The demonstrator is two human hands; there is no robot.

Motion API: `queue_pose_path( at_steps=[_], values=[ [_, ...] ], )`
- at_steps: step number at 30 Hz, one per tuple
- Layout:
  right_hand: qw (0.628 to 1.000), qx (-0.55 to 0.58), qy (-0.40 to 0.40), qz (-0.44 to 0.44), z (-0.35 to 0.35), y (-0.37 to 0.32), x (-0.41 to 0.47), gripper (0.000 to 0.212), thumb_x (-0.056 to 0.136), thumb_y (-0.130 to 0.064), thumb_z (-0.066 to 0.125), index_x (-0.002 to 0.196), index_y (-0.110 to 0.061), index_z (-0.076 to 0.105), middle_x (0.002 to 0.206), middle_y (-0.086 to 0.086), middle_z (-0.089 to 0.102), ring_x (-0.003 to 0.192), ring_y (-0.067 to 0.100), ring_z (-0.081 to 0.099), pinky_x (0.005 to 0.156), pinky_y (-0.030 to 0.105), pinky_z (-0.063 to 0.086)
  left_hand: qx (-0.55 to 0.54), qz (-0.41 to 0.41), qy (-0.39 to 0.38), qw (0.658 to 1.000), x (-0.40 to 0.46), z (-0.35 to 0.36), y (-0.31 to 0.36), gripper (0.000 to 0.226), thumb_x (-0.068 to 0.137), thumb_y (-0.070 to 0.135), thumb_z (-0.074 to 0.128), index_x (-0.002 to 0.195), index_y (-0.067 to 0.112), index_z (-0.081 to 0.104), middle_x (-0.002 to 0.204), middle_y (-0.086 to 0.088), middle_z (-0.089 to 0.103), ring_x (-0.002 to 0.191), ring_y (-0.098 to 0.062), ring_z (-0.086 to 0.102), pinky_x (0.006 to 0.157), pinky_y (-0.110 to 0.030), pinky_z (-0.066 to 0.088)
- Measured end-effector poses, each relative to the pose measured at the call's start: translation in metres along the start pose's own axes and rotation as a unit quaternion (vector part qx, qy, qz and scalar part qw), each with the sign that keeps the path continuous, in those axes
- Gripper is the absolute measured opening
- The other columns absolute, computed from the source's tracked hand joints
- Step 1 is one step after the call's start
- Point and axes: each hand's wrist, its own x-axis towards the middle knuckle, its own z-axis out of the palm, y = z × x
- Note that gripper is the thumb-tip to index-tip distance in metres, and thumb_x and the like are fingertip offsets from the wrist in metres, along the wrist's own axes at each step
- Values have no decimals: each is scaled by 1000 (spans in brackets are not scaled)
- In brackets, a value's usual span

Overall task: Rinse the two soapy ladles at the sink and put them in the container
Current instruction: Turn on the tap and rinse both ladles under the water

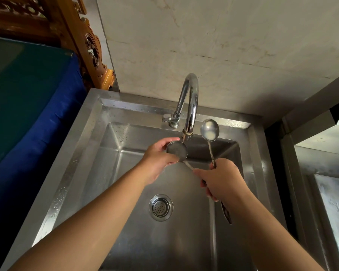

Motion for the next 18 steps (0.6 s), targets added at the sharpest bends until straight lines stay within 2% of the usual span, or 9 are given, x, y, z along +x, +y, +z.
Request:
queue_pose_path(
  at_steps=[2,4,5,8,10,12,14,16,18],
  values=[
    [1000,-3,-5,3,3,0,-1,30,88,-23,71,78,-14,44,54,5,62,22,10,42,29,16,34,-13,-4,11,1000,1,0,-4,57,62,-16,73,92,33,77,102,-8,69,87,-23,67,74,-34,59],
    [1000,-5,-5,-1,4,0,-3,30,88,-21,71,76,-13,44,52,5,62,23,10,43,30,17,34,-2,-1,29,1000,0,3,-5,54,65,-15,77,90,33,74,103,-8,68,90,-25,67,84,-43,59],
    [1000,-8,-3,-5,5,0,-4,30,88,-21,71,75,-13,44,52,5,61,23,10,43,30,17,34,15,7,37,999,-1,4,-4,52,65,-11,80,87,35,74,100,-7,68,88,-25,67,81,-42,60],
    [999,-32,14,-23,5,-1,-7,30,88,-21,70,73,-13,46,53,5,62,22,8,44,29,17,36,93,52,70,992,-3,11,3,36,67,5,87,81,34,71,88,-2,70,74,-18,65,61,-31,58],
    [998,-37,25,-34,6,-1,-10,27,89,-24,70,76,-13,48,54,5,63,22,6,44,29,17,37,119,89,92,985,-1,15,7,19,72,18,86,80,30,72,78,3,72,68,-14,63,63,-31,54],
    [998,-26,34,-43,6,-1,-11,26,89,-25,69,80,-13,48,55,4,64,23,5,45,29,18,37,140,132,109,975,2,17,13,6,77,27,79,77,32,76,66,15,69,61,-5,58,61,-23,47],
    [998,-4,38,-50,4,-1,-11,27,88,-25,70,80,-14,47,55,4,64,25,6,46,30,19,38,158,148,119,969,2,17,20,13,76,35,70,73,46,76,62,22,68,58,2,56,57,-13,44],
    [998,22,32,-47,1,-1,-9,28,87,-25,72,80,-12,48,54,4,64,26,9,47,31,20,39,143,132,107,975,0,13,23,28,79,34,66,75,61,74,68,28,71,64,4,61,57,-10,50],
    [998,42,18,-33,-2,-1,-6,28,87,-25,74,85,-6,53,53,5,64,27,11,48,32,21,39,99,92,78,988,-1,8,20,37,83,26,65,83,61,75,83,21,76,79,-7,66,71,-28,62]
  ],
)
